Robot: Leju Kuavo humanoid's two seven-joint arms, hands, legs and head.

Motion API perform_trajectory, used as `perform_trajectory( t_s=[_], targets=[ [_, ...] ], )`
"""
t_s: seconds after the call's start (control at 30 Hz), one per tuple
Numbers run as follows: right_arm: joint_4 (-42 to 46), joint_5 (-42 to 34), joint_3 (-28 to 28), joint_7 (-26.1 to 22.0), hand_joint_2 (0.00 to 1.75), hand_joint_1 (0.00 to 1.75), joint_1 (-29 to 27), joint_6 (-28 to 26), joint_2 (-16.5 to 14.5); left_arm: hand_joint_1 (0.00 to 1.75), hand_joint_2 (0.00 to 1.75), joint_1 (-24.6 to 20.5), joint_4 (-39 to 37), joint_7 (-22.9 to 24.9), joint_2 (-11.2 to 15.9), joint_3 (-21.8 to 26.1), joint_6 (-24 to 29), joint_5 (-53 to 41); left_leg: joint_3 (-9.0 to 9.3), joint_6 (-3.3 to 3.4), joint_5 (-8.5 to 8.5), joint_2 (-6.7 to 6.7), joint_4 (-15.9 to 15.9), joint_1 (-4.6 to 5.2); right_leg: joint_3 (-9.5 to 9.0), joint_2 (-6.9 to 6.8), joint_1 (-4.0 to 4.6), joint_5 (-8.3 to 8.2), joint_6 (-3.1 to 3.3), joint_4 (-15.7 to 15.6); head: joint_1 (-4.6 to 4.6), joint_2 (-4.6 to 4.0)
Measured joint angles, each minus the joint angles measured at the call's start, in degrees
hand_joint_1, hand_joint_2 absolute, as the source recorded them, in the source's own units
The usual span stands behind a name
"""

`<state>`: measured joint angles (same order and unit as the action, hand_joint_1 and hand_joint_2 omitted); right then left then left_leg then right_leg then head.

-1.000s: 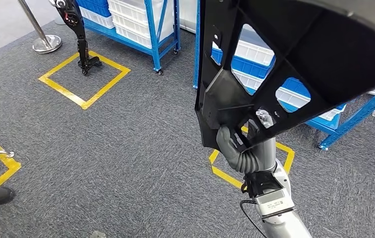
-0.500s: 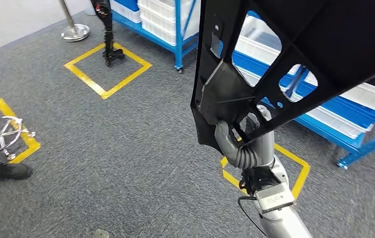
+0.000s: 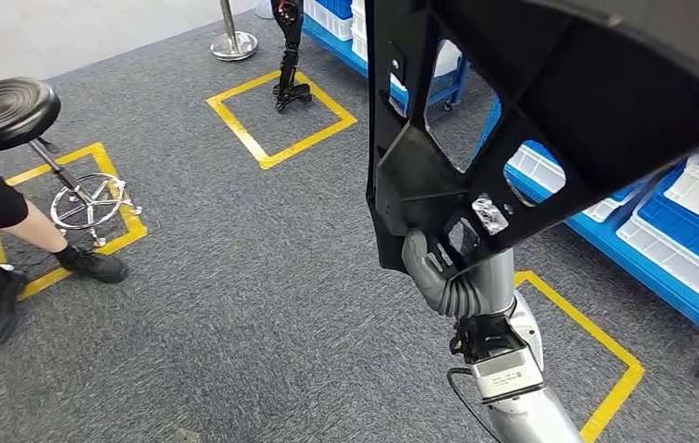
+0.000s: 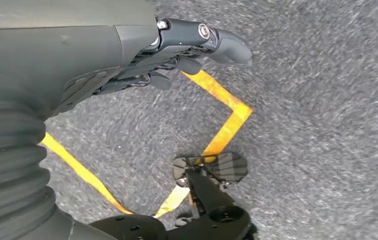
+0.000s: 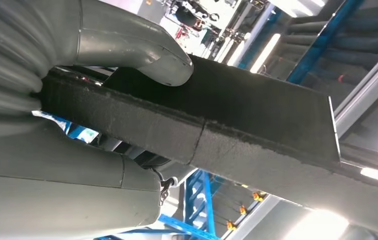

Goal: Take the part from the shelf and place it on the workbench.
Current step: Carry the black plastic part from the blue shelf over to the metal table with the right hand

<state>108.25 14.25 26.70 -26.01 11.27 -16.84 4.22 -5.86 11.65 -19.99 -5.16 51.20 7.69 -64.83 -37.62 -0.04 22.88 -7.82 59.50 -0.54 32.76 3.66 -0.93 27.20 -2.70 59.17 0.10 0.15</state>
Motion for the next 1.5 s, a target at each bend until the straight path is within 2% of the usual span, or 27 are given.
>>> perform_trajectory(
  t_s=[0.03, 0.1, 0.13, 0.17, 0.2, 0.27, 0.3, 0.33, 0.4, 0.47, 0.53, 0.57, 0.63, 0.7, 0.77, 0.8, 0.83, 0.9, 0.97, 1.03, 1.2, 1.23, 1.33, 1.37, 1.4, 1.47, 1.5],
  targets=[
    [0.0, 0.0, 0.0, 0.0, 1.75, 1.75, 0.0, 0.0, 0.0, 0.00, 1.75, 0.2, 0.0, 0.0, 0.0, 0.0, 0.0, 0.0, -0.16, -0.35, -0.23, -0.39, -0.2, -0.09, -0.07, -0.63, 0.04, -0.21, 0.40, -0.1, -0.02, 0.00],
    [0.0, 0.1, 0.0, 0.0, 1.75, 1.75, 0.0, -0.1, -0.1, 0.00, 1.75, 0.5, 0.0, 0.1, 0.1, 0.0, 0.0, 0.0, -0.81, -0.84, 0.48, 1.60, 0.9, 0.00, -0.19, -1.89, -0.10, -0.60, 1.24, -0.3, -0.18, 0.00],
    [0.0, 0.1, 0.0, -0.1, 1.75, 1.75, 0.0, -0.1, -0.1, 0.00, 1.75, 0.6, 0.0, 0.1, 0.1, 0.0, 0.0, 0.0, -1.63, -0.96, 1.71, 3.36, 2.7, 0.10, -0.24, -2.60, -0.19, -0.68, 1.61, -0.4, -0.33, 0.00],
    [0.0, 0.1, 0.0, -0.1, 1.75, 1.75, -0.1, -0.1, -0.1, 0.00, 1.75, 0.6, 0.0, 0.1, 0.1, 0.0, 0.0, 0.0, -3.02, -1.05, 3.66, 5.45, 6.0, 0.19, -0.28, -3.39, -0.14, -0.68, 1.87, -0.5, -0.46, 0.00],
    [0.0, 0.1, 0.0, -0.1, 1.75, 1.75, -0.2, -0.1, -0.2, 0.00, 1.75, 0.5, 0.0, 0.1, 0.1, 0.0, 0.0, 0.0, -4.77, -1.17, 5.78, 6.67, 10.0, 0.18, -0.27, -4.17, 0.04, -0.61, 2.03, -0.5, -0.57, 0.00],
    [0.0, 0.1, 0.0, -0.1, 1.75, 1.75, -0.3, -0.1, -0.2, 0.00, 1.75, 0.5, 0.0, 0.1, 0.1, 0.0, 0.0, -0.1, -7.30, -1.31, 8.22, 7.51, 16.2, 0.07, -0.27, -5.90, 0.35, -0.53, 2.14, -0.4, -0.58, 0.00],
    [0.0, 0.1, 0.0, -0.1, 1.75, 1.75, -0.3, -0.1, -0.2, 0.00, 1.75, 0.6, 0.0, 0.1, 0.0, 0.0, 0.0, -0.1, -7.04, -1.29, 7.87, 7.66, 16.3, 0.05, -0.30, -6.72, 0.42, -0.49, 2.16, -0.4, -0.61, 0.00],
    [0.0, 0.2, 0.0, -0.1, 1.75, 1.75, -0.4, -0.1, -0.2, 0.00, 1.75, 0.6, 0.0, 0.1, 0.1, 0.0, 0.0, -0.1, -5.50, -1.22, 6.55, 8.01, 13.9, 0.05, -0.38, -7.52, 0.46, -0.44, 2.20, -0.4, -0.61, 0.00],
    [0.0, 0.2, 0.0, -0.1, 1.75, 1.75, -0.3, -0.1, -0.2, 0.00, 1.75, 0.5, 0.0, 0.1, 0.1, 0.0, 0.0, -0.1, -0.74, -0.94, 3.55, 10.16, 6.0, 0.28, -0.64, -8.94, 0.75, -0.18, 2.09, -0.4, -0.63, 0.00],
    [0.0, 0.3, 0.0, -0.1, 1.75, 1.75, -0.3, -0.1, -0.2, 0.00, 1.75, 0.4, 0.0, 0.1, 0.1, 0.0, -0.1, -0.2, 1.80, -0.44, 2.44, 11.60, 1.2, 0.66, -0.78, -10.04, 1.20, 0.10, 1.76, -0.3, -0.50, 0.00],
    [0.0, 0.4, 0.0, -0.1, 1.75, 1.75, -0.3, -0.1, -0.2, 0.00, 1.75, 0.3, 0.0, 0.1, 0.1, 0.0, -0.1, -0.4, 1.68, 0.11, 2.42, 10.60, 0.7, 0.93, -0.83, -11.10, 1.35, 0.22, 1.42, -0.3, -0.37, 0.00],
    [0.0, 0.4, 0.0, -0.1, 1.75, 1.75, -0.3, -0.1, -0.2, 0.00, 1.75, 0.4, 0.0, 0.0, 0.1, 0.0, -0.2, -0.4, 1.59, 0.41, 2.27, 9.88, 0.5, 0.87, -0.73, -10.85, 1.23, 0.40, 1.17, -0.2, -0.33, 0.00],
    [0.2, 0.4, 0.0, -0.1, 1.75, 1.75, -0.6, -0.2, -0.2, 0.00, 1.75, 0.4, 0.0, 0.0, 0.1, 0.0, -0.2, -0.4, 1.54, 1.07, 1.87, 8.49, 0.3, 0.48, 0.41, -7.95, 0.94, 1.86, 0.93, 2.2, -0.26, 0.00],
    [0.4, 0.5, -0.1, -0.2, 1.75, 1.75, -1.3, -0.4, -0.1, 0.00, 1.75, 0.2, 0.0, -0.1, 0.1, 0.0, -0.3, -0.4, 1.45, 1.49, 1.62, 7.00, 0.2, 0.20, 3.67, -4.66, 0.74, 4.86, 1.19, 9.1, -0.08, 0.00],
    [0.5, 0.5, -0.2, -0.2, 1.75, 1.75, -2.1, -0.6, 0.1, 0.00, 1.75, 0.3, 0.0, -0.1, 0.1, 0.0, -0.4, -0.4, 1.33, 1.63, 1.51, 5.20, 0.2, 0.18, 7.16, -3.96, 0.70, 6.91, 1.17, 15.8, 0.01, 0.00],
    [0.5, 0.5, -0.3, -0.2, 1.75, 1.75, -2.5, -0.7, 0.2, 0.00, 1.75, 0.3, 0.0, -0.1, 0.1, 0.0, -0.4, -0.4, 1.30, 1.64, 1.46, 4.29, 0.2, 0.17, 7.74, -3.85, 0.66, 6.74, 0.88, 16.6, 0.00, 0.00],
    [0.5, 0.6, -0.4, -0.3, 1.75, 1.75, -2.7, -0.8, 0.3, 0.00, 1.75, 0.5, 0.0, -0.1, 0.1, 0.0, -0.5, -0.4, 1.30, 1.60, 1.39, 3.38, 0.2, 0.14, 7.10, -3.64, 0.60, 5.62, 0.43, 14.8, -0.01, 0.00],
    [0.7, 0.7, -0.5, -0.3, 1.75, 1.75, -3.0, -0.9, 0.3, 0.00, 1.75, 0.6, 0.0, -0.1, 0.1, 0.0, -0.5, -0.4, 1.26, 1.33, 1.18, 1.67, 0.2, 0.05, 3.47, -1.70, 0.25, 2.33, -0.42, 6.8, 0.02, 0.00],
    [1.0, 0.7, -0.6, -0.4, 1.75, 1.75, -3.2, -1.0, 0.3, 0.00, 1.75, 0.6, 0.0, -0.2, 0.0, 0.0, -0.6, -0.4, 0.99, 0.80, 0.95, 0.21, 0.3, 0.14, 0.68, 0.18, 0.08, 0.32, -0.36, 0.9, -0.03, 0.00],
    [1.1, 0.7, -0.6, -0.5, 1.75, 1.75, -3.4, -1.2, 0.3, 0.00, 1.75, 0.7, 0.0, -0.2, 0.0, 0.0, -0.7, -0.4, 0.68, 0.25, 0.72, -0.72, 0.2, 0.21, 0.12, 0.12, 0.27, -0.06, 0.20, 0.0, -0.12, 0.00],
    [1.1, 0.7, -0.6, -0.5, 1.75, 1.75, -3.5, -1.3, 0.3, 0.00, 1.75, 1.0, 0.0, -0.3, 0.1, 0.0, -0.7, -0.5, 0.48, -0.29, 0.36, -1.41, -0.1, 0.03, 0.04, -0.57, 0.44, -0.29, 0.64, 0.0, -0.08, 0.00],
    [1.2, 0.8, -0.6, -0.5, 1.75, 1.75, -3.6, -1.3, 0.2, 0.00, 1.75, 1.1, 0.0, -0.3, 0.1, 0.0, -0.7, -0.5, 0.11, -0.49, 0.81, 0.09, 0.5, 0.12, 0.01, -1.26, 0.35, -0.48, 1.04, -0.2, -0.17, 0.00],
    [1.5, 1.3, -0.6, -0.7, 1.75, 1.75, -4.1, -1.5, 0.0, 0.00, 1.75, 1.3, 0.0, -0.3, 0.0, 0.0, -1.0, -0.8, -5.31, -1.36, 6.97, 6.92, 12.9, 0.04, -0.02, -5.80, 0.49, -0.76, 2.45, -0.6, -0.57, 0.00],
    [1.6, 1.5, -0.6, -0.7, 1.75, 1.75, -4.2, -1.5, 0.0, 0.00, 1.75, 1.3, 0.0, -0.3, 0.0, 0.0, -1.0, -0.9, -6.04, -1.54, 7.78, 7.70, 15.1, -0.12, -0.02, -7.20, 0.66, -0.70, 2.60, -0.6, -0.61, 0.00],
    [1.6, 1.6, -0.6, -0.7, 1.75, 1.75, -4.3, -1.5, 0.0, 0.00, 1.75, 1.4, 0.0, -0.3, 0.0, 0.0, -1.0, -1.0, -4.62, -1.55, 6.49, 8.17, 13.0, -0.17, -0.06, -8.11, 0.71, -0.67, 2.59, -0.6, -0.62, 0.00],
    [1.6, 1.7, -0.6, -0.8, 1.75, 1.75, -4.3, -1.5, 0.0, 0.00, 1.75, 1.2, 0.0, -0.3, 0.0, 0.0, -1.0, -1.0, 0.00, -1.25, 3.63, 10.76, 5.0, 0.11, -0.23, -9.46, 1.02, -0.48, 2.38, -0.5, -0.64, 0.00],
    [1.6, 1.7, -0.6, -0.8, 1.75, 1.75, -4.3, -1.5, 0.0, 0.00, 1.75, 1.1, 0.0, -0.3, 0.0, 0.0, -1.0, -1.0, 1.49, -0.96, 2.86, 11.74, 2.2, 0.32, -0.28, -10.05, 1.24, -0.38, 2.21, -0.5, -0.54, 0.00]
  ],
)
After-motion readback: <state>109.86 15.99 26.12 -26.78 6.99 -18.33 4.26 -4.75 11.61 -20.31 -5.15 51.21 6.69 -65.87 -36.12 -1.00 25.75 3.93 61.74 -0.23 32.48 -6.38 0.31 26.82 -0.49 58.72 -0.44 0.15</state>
